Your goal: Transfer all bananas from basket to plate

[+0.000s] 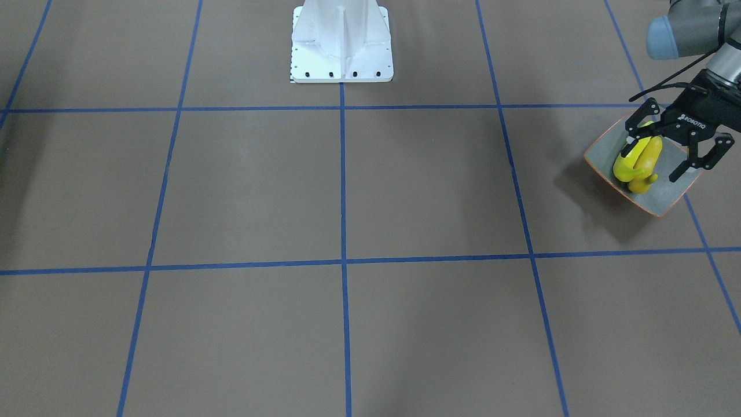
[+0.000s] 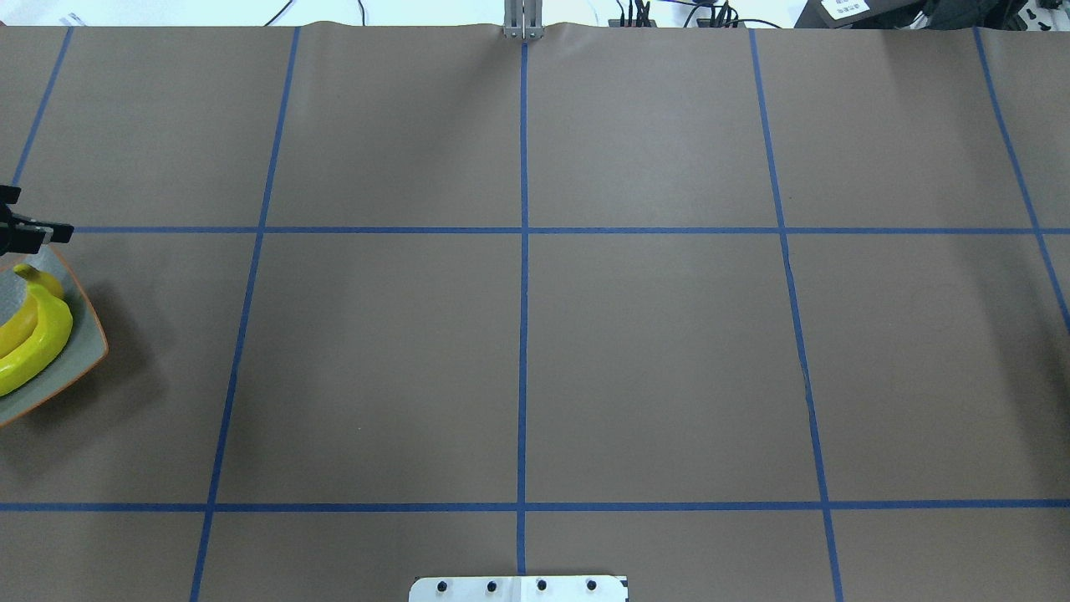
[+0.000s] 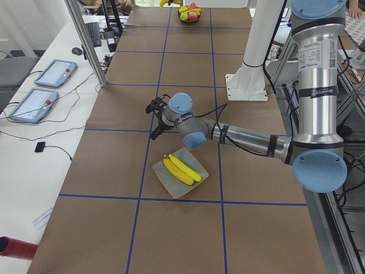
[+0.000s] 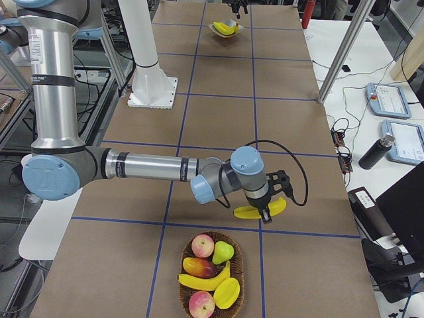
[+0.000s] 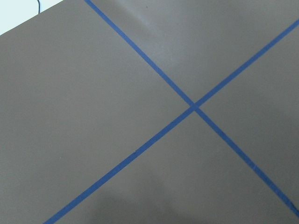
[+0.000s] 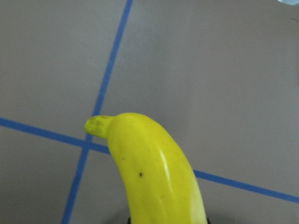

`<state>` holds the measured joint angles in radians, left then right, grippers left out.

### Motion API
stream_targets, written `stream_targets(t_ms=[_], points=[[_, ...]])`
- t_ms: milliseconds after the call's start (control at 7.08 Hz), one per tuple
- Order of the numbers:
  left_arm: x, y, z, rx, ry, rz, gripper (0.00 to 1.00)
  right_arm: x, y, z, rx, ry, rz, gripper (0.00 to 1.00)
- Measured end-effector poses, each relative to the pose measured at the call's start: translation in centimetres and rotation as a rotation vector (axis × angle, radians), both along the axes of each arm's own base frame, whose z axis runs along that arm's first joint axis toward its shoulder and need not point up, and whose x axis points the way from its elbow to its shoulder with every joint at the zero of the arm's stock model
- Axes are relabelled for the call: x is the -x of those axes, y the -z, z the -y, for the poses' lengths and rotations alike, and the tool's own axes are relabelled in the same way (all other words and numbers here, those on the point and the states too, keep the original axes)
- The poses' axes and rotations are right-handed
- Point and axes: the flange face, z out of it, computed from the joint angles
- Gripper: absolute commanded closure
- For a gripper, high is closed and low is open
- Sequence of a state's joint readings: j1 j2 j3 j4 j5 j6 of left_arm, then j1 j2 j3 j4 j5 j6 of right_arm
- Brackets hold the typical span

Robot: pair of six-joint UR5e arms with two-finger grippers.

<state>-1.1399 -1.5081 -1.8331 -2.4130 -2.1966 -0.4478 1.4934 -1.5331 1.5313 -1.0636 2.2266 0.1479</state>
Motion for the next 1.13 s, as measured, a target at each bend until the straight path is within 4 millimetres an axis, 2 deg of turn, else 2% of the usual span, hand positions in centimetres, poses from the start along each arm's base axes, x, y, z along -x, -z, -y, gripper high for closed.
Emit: stream_targets(t_ms=[141,283,424,565,848,989,1130], points=[[-0.9,2.6,1.1,0.052,0.039,-0.072,0.01,3.2,4.2,2.0,-0.01,0.007,0.072,1.0],[-2.6,5.8,1.9,0.109,0.058,-0.154,0.01,7.2,9.1,2.9,-0.01,0.004,0.142,1.0],[-5.4,9.3,2.4,0.177,0.059,-0.243,0.01,11.2,14.5,2.7,0.003,-0.014,0.219,1.0],[-8.1,13.0,2.6,0.246,0.053,-0.328,0.01,15.0,19.9,2.2,0.023,-0.032,0.3,1.0],[-12.2,20.4,2.6,0.364,0.029,-0.481,0.01,21.8,29.0,0.5,0.06,-0.048,0.432,1.0],[-13.6,23.8,2.3,0.408,0.012,-0.545,0.01,25.4,33.1,-1.1,0.074,-0.057,0.492,1.0],[-14.5,26.4,2.1,0.438,-0.003,-0.592,0.01,28.8,36.8,-2.8,0.087,-0.065,0.55,1.0]])
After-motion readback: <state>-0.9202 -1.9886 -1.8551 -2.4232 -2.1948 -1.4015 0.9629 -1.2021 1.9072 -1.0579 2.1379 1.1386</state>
